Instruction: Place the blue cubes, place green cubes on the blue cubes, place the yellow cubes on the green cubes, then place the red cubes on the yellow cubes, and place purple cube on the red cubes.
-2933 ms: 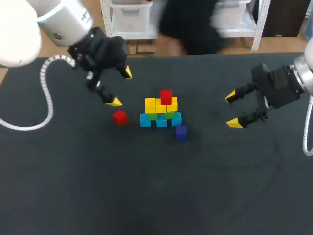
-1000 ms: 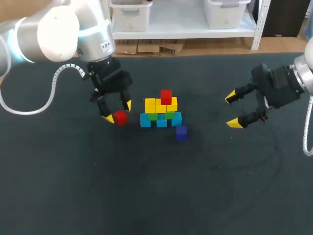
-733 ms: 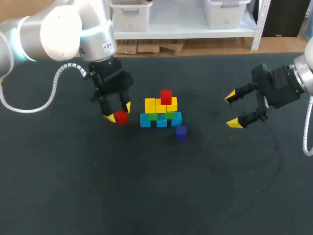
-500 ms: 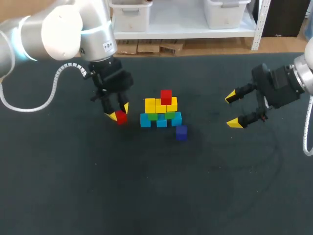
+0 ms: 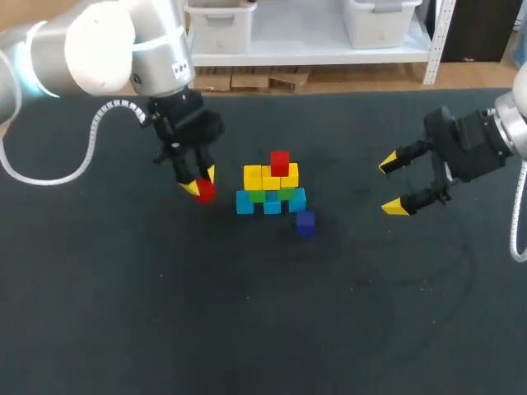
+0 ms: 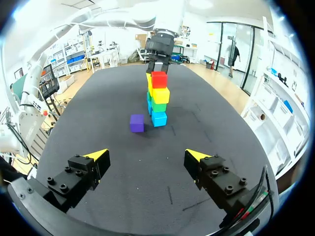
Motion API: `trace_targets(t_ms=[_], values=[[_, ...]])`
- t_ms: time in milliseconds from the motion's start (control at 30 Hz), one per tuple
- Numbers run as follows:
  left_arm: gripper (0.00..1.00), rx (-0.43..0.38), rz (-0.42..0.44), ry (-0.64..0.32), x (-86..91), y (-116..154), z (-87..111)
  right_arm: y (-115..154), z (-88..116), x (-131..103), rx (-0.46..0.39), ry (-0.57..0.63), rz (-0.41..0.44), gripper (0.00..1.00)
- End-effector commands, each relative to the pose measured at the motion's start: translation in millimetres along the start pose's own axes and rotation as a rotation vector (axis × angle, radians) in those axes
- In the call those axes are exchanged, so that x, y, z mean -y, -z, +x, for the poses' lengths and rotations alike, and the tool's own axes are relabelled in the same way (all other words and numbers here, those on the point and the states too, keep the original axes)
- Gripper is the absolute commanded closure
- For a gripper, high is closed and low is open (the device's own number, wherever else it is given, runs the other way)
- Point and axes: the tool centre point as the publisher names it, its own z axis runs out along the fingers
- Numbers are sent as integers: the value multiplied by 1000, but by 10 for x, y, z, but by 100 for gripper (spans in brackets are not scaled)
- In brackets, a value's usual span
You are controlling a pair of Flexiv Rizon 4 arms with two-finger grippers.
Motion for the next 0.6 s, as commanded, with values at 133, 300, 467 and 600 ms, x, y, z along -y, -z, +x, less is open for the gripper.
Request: trace_targets(t_ms=[133, 300, 467, 600], values=[[100, -60, -81, 157, 217, 419, -161, -9, 5, 7, 3, 1, -1, 0], [100, -85, -133, 287, 236, 678, -322, -9, 5, 7, 3, 1, -1, 0], [100, -84, -246, 399, 190, 923, -525, -9, 5, 7, 3, 1, -1, 0], [100, -43, -310, 464, 146, 1033, -655, -9, 5, 7, 3, 1, -1, 0]])
